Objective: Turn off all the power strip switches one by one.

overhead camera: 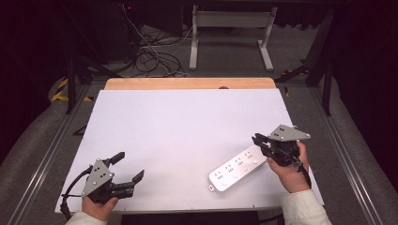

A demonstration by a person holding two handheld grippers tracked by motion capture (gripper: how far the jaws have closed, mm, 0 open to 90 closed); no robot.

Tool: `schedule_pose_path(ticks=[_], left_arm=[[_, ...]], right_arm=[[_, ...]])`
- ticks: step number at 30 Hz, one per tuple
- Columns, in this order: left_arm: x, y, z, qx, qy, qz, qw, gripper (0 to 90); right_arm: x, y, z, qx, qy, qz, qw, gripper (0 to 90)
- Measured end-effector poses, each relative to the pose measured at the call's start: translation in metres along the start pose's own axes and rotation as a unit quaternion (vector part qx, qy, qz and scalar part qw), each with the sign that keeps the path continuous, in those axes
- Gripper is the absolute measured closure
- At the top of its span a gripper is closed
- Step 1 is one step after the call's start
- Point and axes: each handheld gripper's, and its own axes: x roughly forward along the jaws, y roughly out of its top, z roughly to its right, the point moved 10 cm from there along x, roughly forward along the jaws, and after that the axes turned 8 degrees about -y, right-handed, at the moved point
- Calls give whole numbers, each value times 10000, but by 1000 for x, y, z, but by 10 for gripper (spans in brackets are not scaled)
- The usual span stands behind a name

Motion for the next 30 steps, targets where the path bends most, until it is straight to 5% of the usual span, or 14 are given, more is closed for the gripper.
schedule_pose_path(ticks=[1,2,7,12,20,30], left_arm=[[0,0,0,13,5,-3,10000,156],[0,0,0,13,5,-3,10000,156],[0,-1,0,-13,18,-19,10000,156],[0,-1,-1,-9,35,-22,10000,156],[0,-1,-1,20,37,-32,10000,157],[1,-1,-1,57,50,-55,10000,161]], right_arm=[[-2,3,2,45,-76,62,9999,900],[-2,3,2,45,-76,62,9999,900],[-6,5,-11,60,740,-250,9969,900],[-4,0,-19,88,1047,-927,9901,900],[6,-16,-19,38,998,-1684,9806,900],[15,-44,-21,-137,920,-2550,9625,900]])
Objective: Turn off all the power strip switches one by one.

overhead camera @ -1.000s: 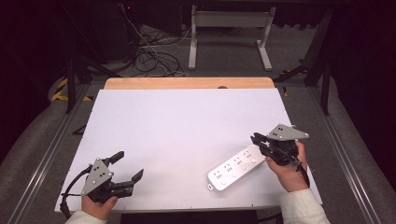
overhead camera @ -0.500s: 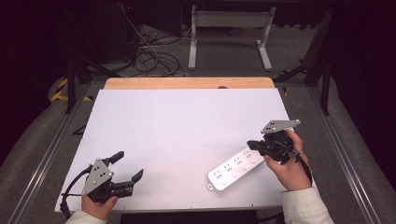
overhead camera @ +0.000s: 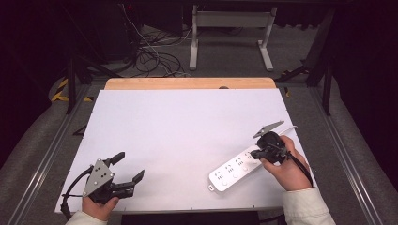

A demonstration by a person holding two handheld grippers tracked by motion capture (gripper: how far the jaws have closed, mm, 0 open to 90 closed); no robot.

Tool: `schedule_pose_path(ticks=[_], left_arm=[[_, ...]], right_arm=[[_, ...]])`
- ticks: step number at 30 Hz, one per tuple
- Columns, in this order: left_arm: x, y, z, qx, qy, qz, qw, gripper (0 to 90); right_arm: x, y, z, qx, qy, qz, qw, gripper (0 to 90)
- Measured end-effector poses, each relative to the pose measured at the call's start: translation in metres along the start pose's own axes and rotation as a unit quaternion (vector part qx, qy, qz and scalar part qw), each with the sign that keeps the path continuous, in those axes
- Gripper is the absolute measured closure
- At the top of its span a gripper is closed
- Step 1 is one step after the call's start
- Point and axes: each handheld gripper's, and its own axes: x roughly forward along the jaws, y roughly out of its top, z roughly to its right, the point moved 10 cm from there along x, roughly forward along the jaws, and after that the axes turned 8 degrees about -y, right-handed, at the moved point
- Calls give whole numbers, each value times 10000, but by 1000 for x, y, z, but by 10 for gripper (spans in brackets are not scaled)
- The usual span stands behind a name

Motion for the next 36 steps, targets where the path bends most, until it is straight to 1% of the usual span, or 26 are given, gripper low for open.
schedule_pose_path(ticks=[3,8,9,12,13,14,18,19,25,26,31,36], left_arm=[[0,0,0,-49,4,27,10000,161],[0,0,0,-4,-3,10,10000,164],[0,0,0,-4,-10,7,10000,164],[0,0,0,0,-14,7,10000,165],[0,0,0,-1,-17,7,10000,165],[0,0,0,-4,-21,-5,10000,165],[0,0,0,-5,-21,-8,10000,165],[0,-1,1,-18,-28,-8,10000,166],[1,-1,1,-39,-40,-4,10000,168],[0,-1,1,-16,-40,-15,10000,168],[1,-1,2,-42,-49,-13,10000,168],[1,-1,1,10,-26,-17,10000,169]], right_arm=[[4,-3,0,-38,-83,-120,9999,900],[10,-10,1,-128,-156,-370,9991,900],[11,-10,0,-109,-109,-370,9992,900],[13,-10,-1,-47,-130,-335,9993,900],[13,-10,-1,-47,-130,-335,9993,900],[15,-12,-1,-72,-124,-409,9991,900],[16,-12,-1,-59,-151,-407,9990,900],[16,-13,-2,-72,-143,-452,9989,900],[18,-14,-4,-108,-178,-514,9985,900],[18,-14,-3,-67,-177,-525,9984,900],[19,-14,-3,11,-197,-520,9985,900],[19,-14,-3,143,-194,-559,9981,900]])
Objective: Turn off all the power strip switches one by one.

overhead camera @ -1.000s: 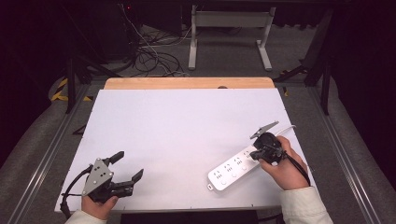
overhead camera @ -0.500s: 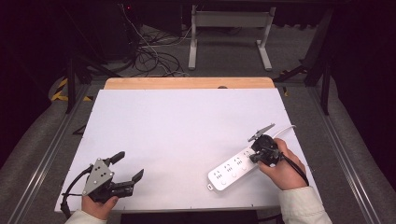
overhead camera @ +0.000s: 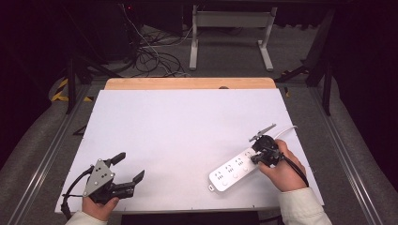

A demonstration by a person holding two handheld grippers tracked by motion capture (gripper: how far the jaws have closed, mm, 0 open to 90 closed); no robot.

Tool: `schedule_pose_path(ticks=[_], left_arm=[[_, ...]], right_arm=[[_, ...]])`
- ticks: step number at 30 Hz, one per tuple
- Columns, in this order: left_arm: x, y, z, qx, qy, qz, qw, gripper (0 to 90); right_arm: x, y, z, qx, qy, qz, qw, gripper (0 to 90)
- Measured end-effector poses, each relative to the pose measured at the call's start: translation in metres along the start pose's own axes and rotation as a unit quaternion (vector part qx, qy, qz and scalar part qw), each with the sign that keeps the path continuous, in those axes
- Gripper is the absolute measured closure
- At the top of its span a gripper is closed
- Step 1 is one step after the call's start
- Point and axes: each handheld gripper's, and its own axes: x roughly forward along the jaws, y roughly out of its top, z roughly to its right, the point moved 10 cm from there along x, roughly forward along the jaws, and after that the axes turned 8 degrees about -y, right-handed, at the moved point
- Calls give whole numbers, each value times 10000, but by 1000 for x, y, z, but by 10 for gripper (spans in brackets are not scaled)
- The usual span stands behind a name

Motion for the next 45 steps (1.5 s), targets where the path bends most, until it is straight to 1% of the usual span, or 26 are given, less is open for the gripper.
schedule_pose_path(ticks=[2,7,10,12,13,15,16,17,18,19,20,22,23,24,26,29,30,32,33,34,36,37,38,42,44,45], left_arm=[[0,0,1,-34,-11,4,10000,169],[0,0,1,-8,-4,4,10000,169],[0,0,1,6,8,7,10000,169],[-1,0,1,-22,2,17,10000,169],[-1,0,1,-3,7,10,10000,169],[-2,0,0,2,14,15,10000,169],[-1,1,1,-53,2,39,10000,168],[-1,1,0,-56,2,42,10000,168],[-1,0,0,-58,-1,33,10000,168],[-1,1,-1,-17,4,25,10000,169],[0,0,-1,-16,1,10,10000,169],[1,0,0,-45,-5,9,10000,168],[0,0,0,3,6,-3,10000,168],[0,0,1,-39,-8,6,10000,168],[0,0,0,-15,-1,5,10000,168],[-1,0,0,-11,14,7,10000,168],[-1,0,0,-13,11,6,10000,168],[0,0,0,-25,-6,5,10000,168],[0,0,0,-25,-6,3,10000,167],[0,0,0,-27,-6,3,10000,167],[-1,0,-1,-8,2,1,10000,167],[-1,0,0,-6,2,2,10000,167],[-1,0,0,-5,0,1,10000,167],[0,0,0,-22,-3,3,10000,167],[0,0,0,-24,-4,3,10000,167],[0,0,0,-26,-5,3,10000,167]], right_arm=[[0,0,0,36,-34,-15,10000,900],[1,0,-1,74,-51,-64,9999,900],[1,-1,-1,40,-103,-50,9999,900],[1,-1,-1,36,-102,-45,9999,900],[1,0,-1,16,-80,-22,10000,900],[-1,0,0,44,30,120,9999,900],[-8,1,2,26,93,437,9990,900],[-8,1,2,26,93,437,9990,900],[-12,3,3,15,75,626,9980,900],[-17,5,4,35,82,839,9964,900],[-22,7,5,25,92,983,9951,900],[-31,10,4,-74,95,1245,9921,900],[-33,11,3,-113,130,1336,9909,900],[-34,12,0,-196,146,1417,9896,900],[-36,14,-5,-341,145,1575,9868,900],[-37,16,-14,-563,228,1792,9819,900],[-39,17,-16,-588,249,1883,9800,900],[-40,18,-19,-598,325,1988,9777,900],[-41,17,-20,-646,360,2004,9769,900],[-41,17,-22,-639,377,2003,9769,900],[-40,16,-25,-650,469,1942,9777,900],[-38,14,-29,-681,508,1867,9787,900],[-38,14,-29,-681,508,1867,9787,900],[-31,12,-37,-807,566,1753,9796,900],[-28,11,-40,-841,548,1686,9806,900],[-26,10,-40,-886,566,1665,9804,900]])
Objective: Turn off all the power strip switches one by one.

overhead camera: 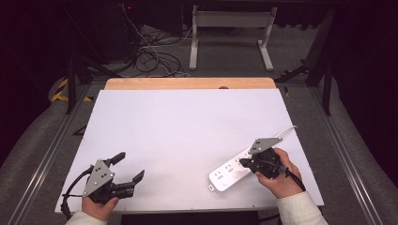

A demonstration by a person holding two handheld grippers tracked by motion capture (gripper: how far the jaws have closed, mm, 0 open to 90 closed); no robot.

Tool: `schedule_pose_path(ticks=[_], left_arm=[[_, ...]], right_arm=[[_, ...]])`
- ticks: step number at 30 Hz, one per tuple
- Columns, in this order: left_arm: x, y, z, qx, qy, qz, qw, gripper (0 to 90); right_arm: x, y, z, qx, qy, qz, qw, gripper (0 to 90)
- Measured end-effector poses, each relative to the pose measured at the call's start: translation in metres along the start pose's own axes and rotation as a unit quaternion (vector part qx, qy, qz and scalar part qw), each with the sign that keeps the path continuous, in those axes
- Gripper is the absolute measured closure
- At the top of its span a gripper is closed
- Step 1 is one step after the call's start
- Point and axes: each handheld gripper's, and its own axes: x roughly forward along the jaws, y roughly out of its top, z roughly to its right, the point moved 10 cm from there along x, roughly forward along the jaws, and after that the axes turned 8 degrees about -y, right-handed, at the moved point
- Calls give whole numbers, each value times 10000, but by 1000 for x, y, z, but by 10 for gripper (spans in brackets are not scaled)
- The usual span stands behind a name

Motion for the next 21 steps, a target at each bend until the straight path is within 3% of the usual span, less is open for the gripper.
schedule_pose_path(ticks=[14,21], left_arm=[[0,0,0,-2,-2,-6,10000,167],[0,0,0,-1,-1,-6,10000,167]], right_arm=[[12,-17,1,-3,-117,-565,9983,900],[14,-18,0,9,-132,-710,9974,900]])
